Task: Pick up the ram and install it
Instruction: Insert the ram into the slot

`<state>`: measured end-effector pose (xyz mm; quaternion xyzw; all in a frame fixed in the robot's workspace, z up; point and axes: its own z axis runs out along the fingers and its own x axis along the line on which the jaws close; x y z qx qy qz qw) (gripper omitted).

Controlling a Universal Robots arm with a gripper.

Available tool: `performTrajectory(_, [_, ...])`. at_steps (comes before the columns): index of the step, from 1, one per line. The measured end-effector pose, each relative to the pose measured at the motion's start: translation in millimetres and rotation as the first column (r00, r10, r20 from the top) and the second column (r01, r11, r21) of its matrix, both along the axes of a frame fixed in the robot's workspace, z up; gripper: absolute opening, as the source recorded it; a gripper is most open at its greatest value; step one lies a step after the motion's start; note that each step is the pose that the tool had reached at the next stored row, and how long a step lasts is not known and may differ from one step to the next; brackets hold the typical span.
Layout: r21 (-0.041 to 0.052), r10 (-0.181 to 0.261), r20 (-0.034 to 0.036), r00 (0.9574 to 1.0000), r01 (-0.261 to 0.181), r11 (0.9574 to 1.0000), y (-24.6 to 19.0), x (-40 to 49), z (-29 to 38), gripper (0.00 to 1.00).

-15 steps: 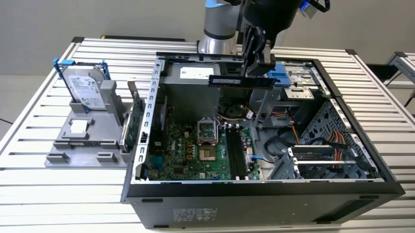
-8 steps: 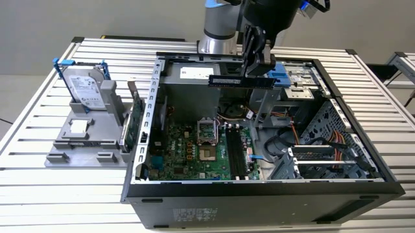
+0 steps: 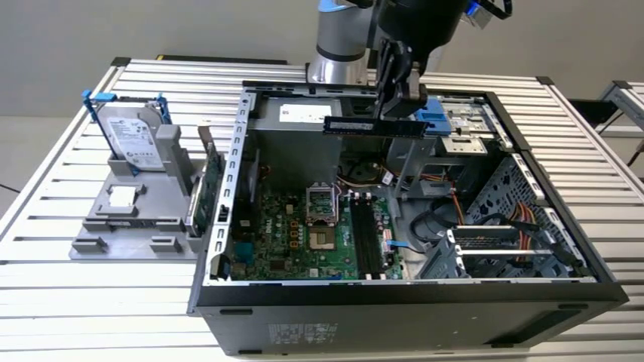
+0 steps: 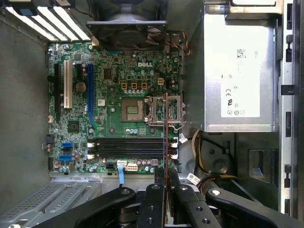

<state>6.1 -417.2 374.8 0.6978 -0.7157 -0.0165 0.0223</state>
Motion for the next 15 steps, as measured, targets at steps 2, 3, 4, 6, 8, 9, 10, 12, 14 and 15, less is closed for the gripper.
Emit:
performTrajectory(2, [-0.0001,-0.019,0.0,0.9998,0.019,0.9998,0.0,0.0,0.1,0.0])
performTrajectory(3, [0.0,-0.031,0.0,0.9995,0.031,0.9995,0.0,0.0,0.0,0.0])
performTrajectory(4, [-0.0001,-0.044,0.0,0.999,0.044,0.999,0.0,0.0,0.1,0.0])
performTrajectory(6, [0.0,-0.069,0.0,0.9976,0.069,0.9976,0.0,0.0,0.0,0.0])
performTrajectory(8, [0.0,-0.095,0.0,0.9955,0.095,0.9955,-0.1,0.0,0.0,0.0])
performTrajectory(9, [0.0001,-0.107,0.0,0.9942,0.107,0.9942,-0.1,0.0,0.0,0.0])
performTrajectory(10, [0.0,-0.119,0.0,0.9929,0.119,0.9929,-0.1,0.0,0.0,0.0])
performTrajectory(12, [0.0,-0.139,0.0,0.9902,0.139,0.9902,-0.2,0.0,0.0,0.0])
performTrajectory(14, [0.0,-0.16,0.0,0.9871,0.16,0.9871,-0.3,0.0,0.0,0.0])
performTrajectory(15, [0.0,-0.17,0.0,0.9855,0.17,0.9855,-0.4,0.0,0.0,0.0])
